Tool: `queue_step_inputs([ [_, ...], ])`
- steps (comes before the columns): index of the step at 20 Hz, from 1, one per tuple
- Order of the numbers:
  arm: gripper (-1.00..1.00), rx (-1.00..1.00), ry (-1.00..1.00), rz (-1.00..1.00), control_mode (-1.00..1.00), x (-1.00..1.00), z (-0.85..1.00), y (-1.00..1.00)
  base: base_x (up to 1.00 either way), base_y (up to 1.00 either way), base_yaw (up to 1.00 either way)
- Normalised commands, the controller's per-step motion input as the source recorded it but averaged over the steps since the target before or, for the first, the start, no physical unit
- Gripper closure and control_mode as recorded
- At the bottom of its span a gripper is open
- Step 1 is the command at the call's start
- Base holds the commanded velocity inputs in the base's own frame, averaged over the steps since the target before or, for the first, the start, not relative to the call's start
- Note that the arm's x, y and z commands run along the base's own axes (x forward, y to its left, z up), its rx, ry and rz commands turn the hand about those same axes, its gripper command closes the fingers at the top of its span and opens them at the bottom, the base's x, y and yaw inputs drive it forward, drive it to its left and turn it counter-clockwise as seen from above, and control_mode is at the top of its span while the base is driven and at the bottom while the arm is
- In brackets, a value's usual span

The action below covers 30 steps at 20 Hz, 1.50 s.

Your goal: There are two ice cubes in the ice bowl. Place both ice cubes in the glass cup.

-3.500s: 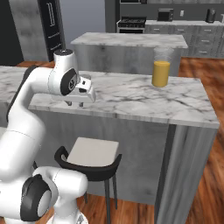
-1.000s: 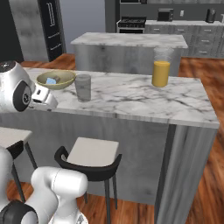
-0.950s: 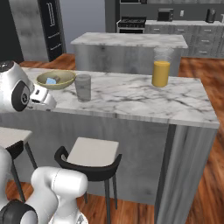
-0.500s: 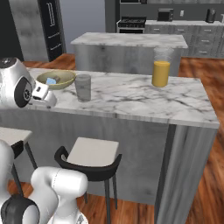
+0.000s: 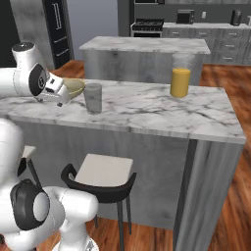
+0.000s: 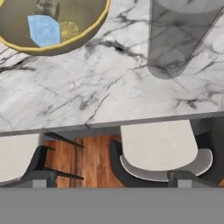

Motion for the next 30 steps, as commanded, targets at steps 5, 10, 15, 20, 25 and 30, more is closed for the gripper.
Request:
queue_step_inputs([
  [5,-1.00,0.03,0.19,0.00,-1.00,0.74,0.25,0.20,0.00,0.00,0.00],
  [10,-1.00,0.08,0.12,0.00,-1.00,0.49,0.11,0.20,0.00,0.00,0.00],
  [15,-1.00,0.03,0.01,0.00,-1.00,0.18,0.00,0.16,0.00,0.00,0.00],
  [20,-1.00,0.00,0.03,0.00,-1.00,0.26,-0.01,0.32,0.00,0.00,0.00],
  [25,-1.00,0.02,0.04,0.00,-1.00,0.34,-0.03,0.28,0.00,0.00,0.00],
  [30,-1.00,0.01,0.01,0.00,-1.00,0.13,-0.15,0.07,0.00,0.00,0.00],
])
